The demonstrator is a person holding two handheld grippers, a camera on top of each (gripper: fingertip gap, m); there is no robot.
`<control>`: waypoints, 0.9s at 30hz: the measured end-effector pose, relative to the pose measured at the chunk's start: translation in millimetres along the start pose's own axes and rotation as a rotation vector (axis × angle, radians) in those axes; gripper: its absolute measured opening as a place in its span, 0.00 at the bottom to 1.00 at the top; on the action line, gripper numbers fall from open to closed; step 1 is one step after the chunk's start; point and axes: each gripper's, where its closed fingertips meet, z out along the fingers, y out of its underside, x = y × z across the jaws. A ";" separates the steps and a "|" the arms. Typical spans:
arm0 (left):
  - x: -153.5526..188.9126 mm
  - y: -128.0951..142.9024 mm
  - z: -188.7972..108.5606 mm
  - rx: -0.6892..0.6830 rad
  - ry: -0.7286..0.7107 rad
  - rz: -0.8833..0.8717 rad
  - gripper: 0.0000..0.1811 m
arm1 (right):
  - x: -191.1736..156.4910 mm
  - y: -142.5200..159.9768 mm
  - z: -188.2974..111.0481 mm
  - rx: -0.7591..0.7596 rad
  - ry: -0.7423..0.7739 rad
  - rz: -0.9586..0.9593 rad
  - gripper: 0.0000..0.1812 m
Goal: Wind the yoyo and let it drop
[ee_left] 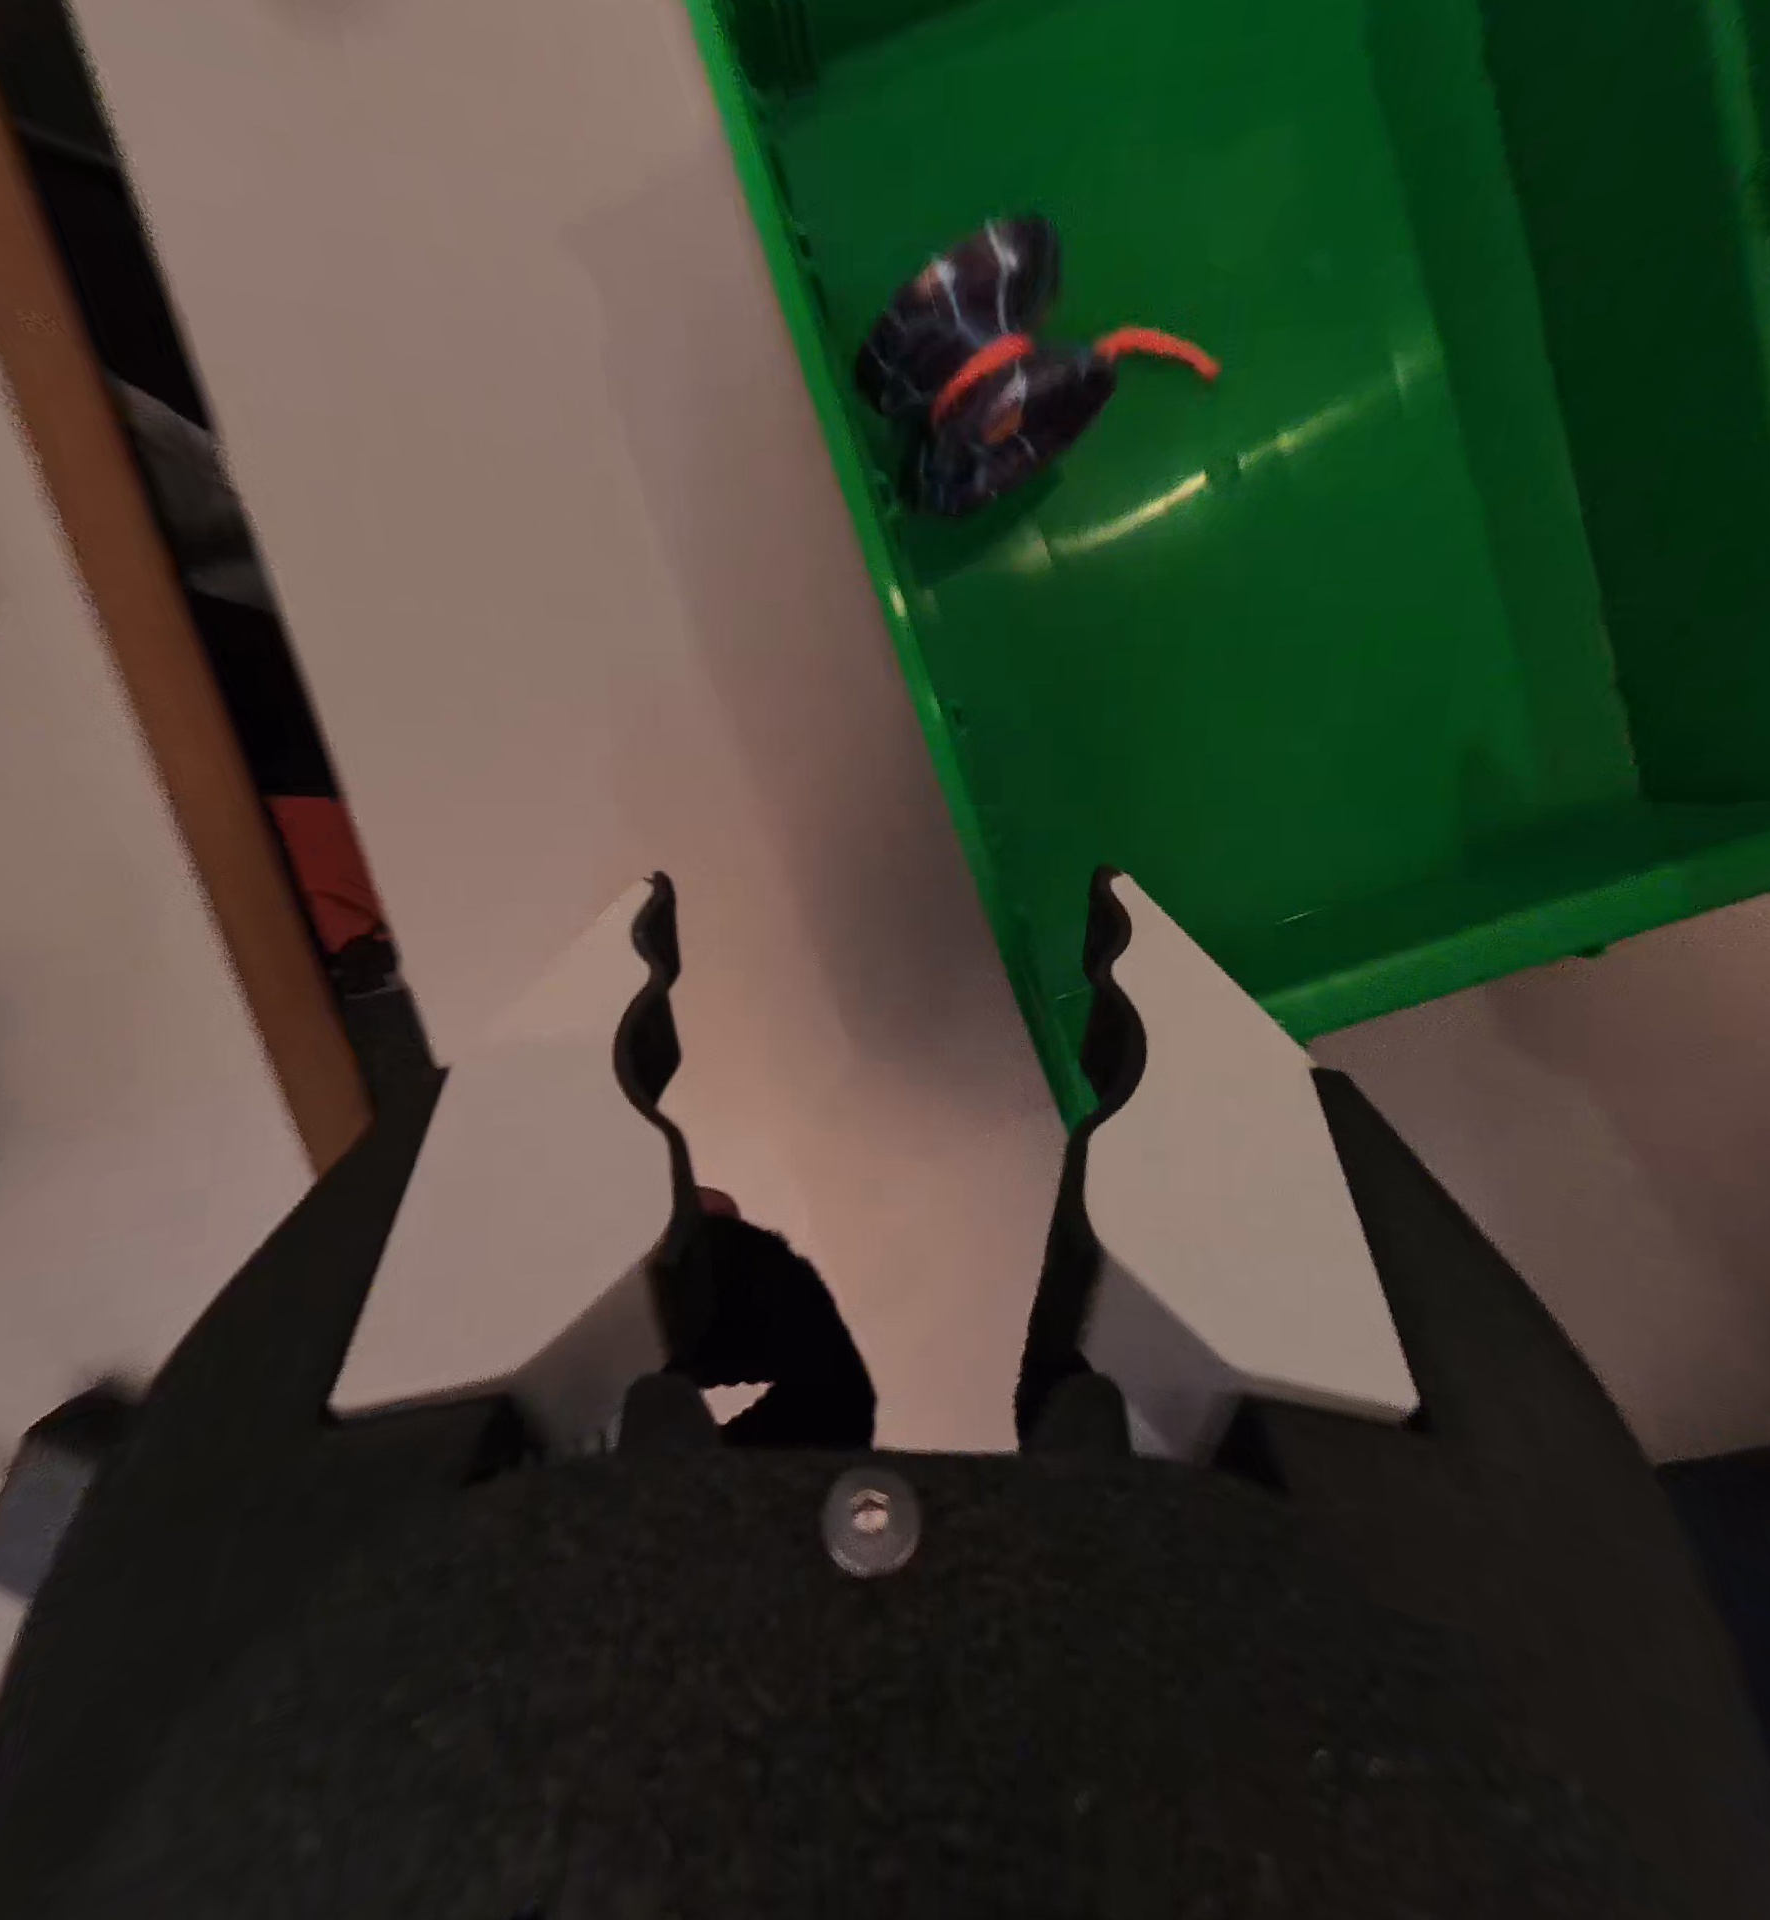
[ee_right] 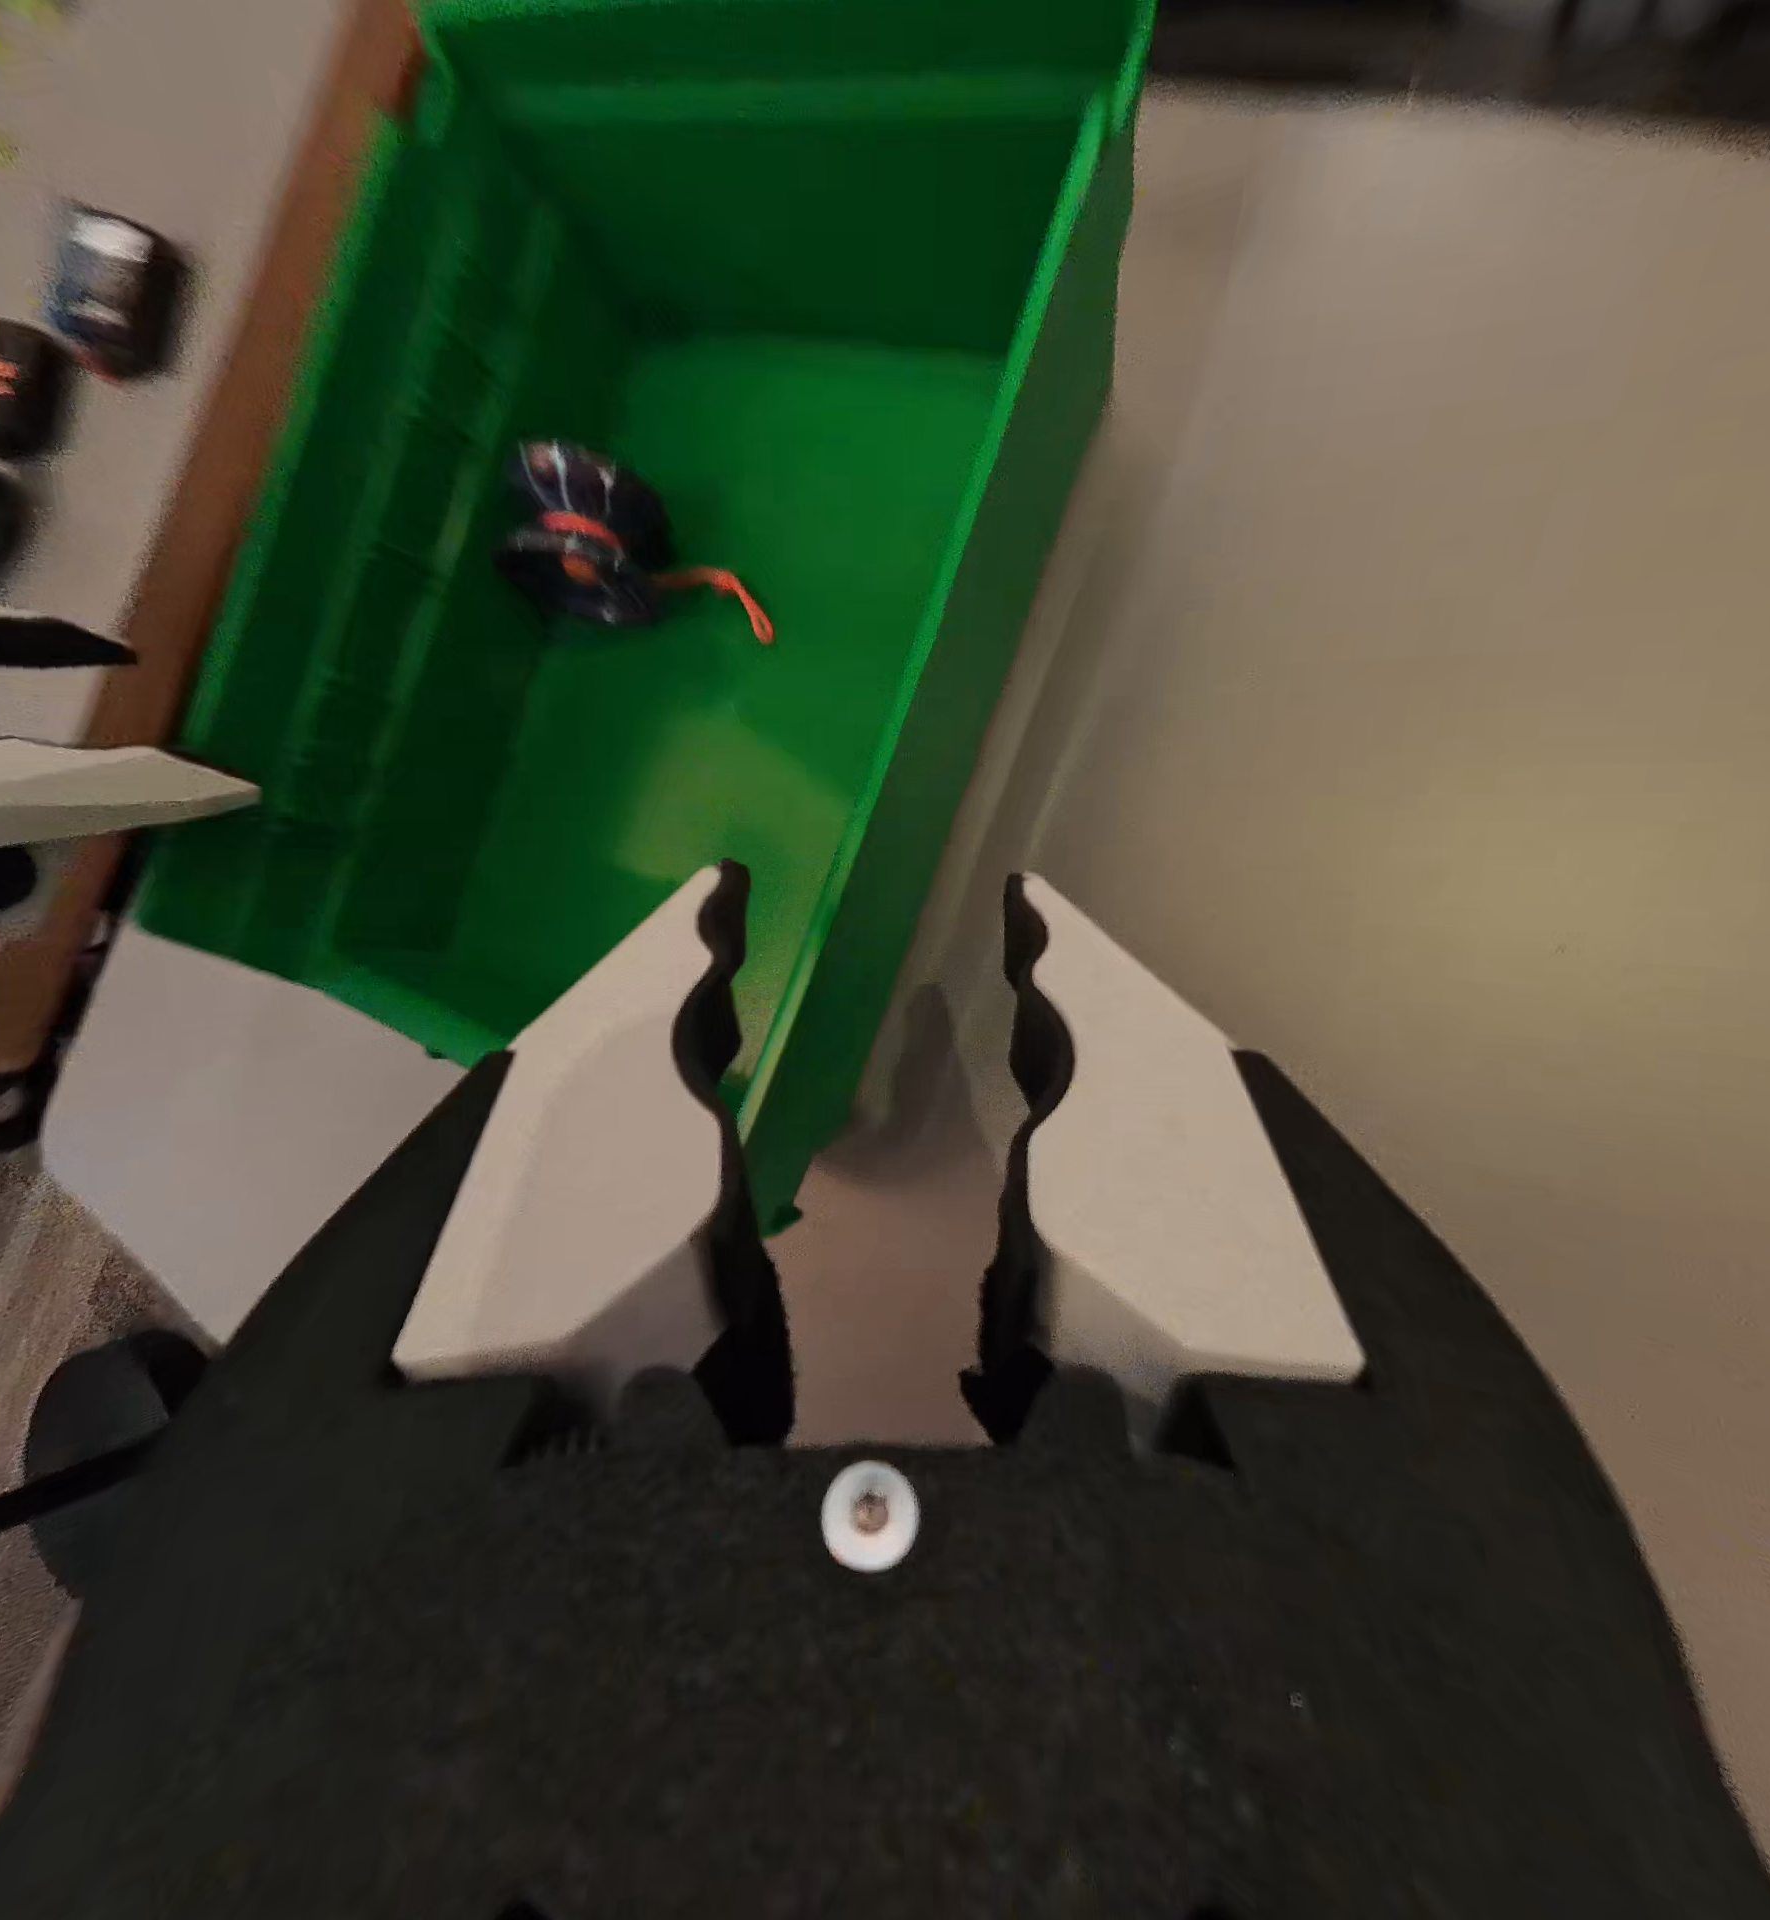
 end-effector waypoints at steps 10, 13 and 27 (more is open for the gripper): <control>55.1 -66.9 -161.6 0.320 -0.110 -0.013 0.36 | 103.7 -56.2 -195.6 0.299 0.059 -0.360 0.29; 96.6 -81.9 -188.5 0.388 -0.104 -0.006 0.36 | 141.6 -40.2 -238.5 0.271 0.107 -0.332 0.30; 256.7 -98.0 -209.3 0.224 0.010 0.043 0.51 | 223.7 47.4 -367.0 0.263 0.125 -0.161 0.29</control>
